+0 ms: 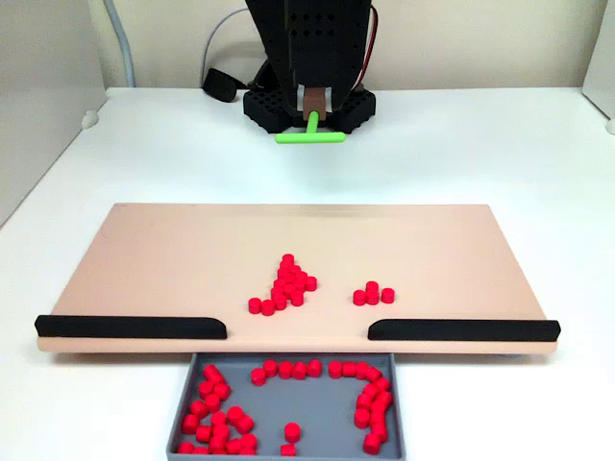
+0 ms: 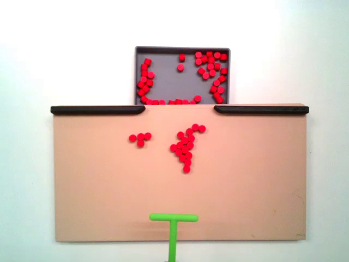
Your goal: Gather the right side granules
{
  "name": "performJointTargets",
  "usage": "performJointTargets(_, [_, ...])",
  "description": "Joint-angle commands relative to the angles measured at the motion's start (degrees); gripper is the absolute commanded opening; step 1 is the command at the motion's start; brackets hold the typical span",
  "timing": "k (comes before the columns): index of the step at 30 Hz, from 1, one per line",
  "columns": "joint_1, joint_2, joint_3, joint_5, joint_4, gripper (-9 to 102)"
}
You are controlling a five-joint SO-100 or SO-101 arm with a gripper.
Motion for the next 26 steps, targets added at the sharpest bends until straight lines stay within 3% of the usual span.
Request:
performJointTargets(1, [0.88,1.05,-0.35,-2.64,0.18,0])
performJointTargets(26, [0.35,1.58,-1.14,-3.69,0.18,0])
